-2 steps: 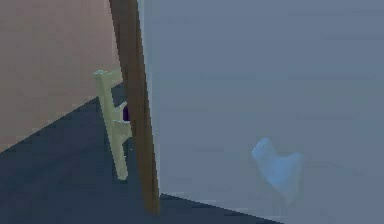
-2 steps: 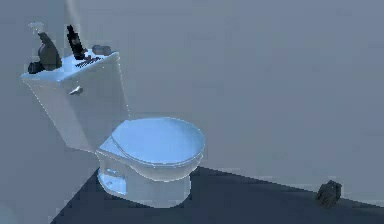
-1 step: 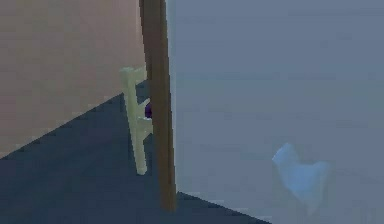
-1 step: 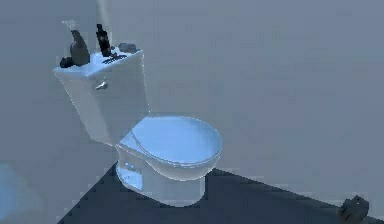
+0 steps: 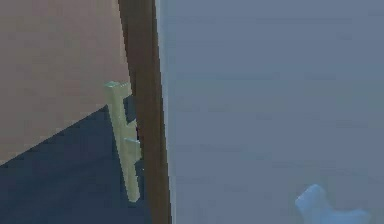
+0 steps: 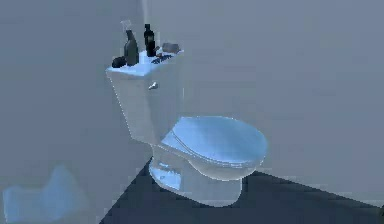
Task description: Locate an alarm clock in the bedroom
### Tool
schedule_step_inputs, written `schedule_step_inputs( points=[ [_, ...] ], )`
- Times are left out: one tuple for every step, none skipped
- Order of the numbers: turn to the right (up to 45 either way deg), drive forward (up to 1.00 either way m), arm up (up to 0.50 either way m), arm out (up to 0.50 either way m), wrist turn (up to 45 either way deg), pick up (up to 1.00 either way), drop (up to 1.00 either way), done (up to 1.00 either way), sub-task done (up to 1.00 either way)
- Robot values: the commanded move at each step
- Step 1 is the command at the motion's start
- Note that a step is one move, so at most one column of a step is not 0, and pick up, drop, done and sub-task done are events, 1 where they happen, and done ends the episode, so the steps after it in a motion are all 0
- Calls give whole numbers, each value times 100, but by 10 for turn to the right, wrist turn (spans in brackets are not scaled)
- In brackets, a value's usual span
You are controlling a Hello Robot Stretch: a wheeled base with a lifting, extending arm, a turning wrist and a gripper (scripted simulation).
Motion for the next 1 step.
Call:
schedule_step_inputs(
  points=[
    [-420, 0, 0, 0, 0, 0, 0, 0, 0]
  ],
)
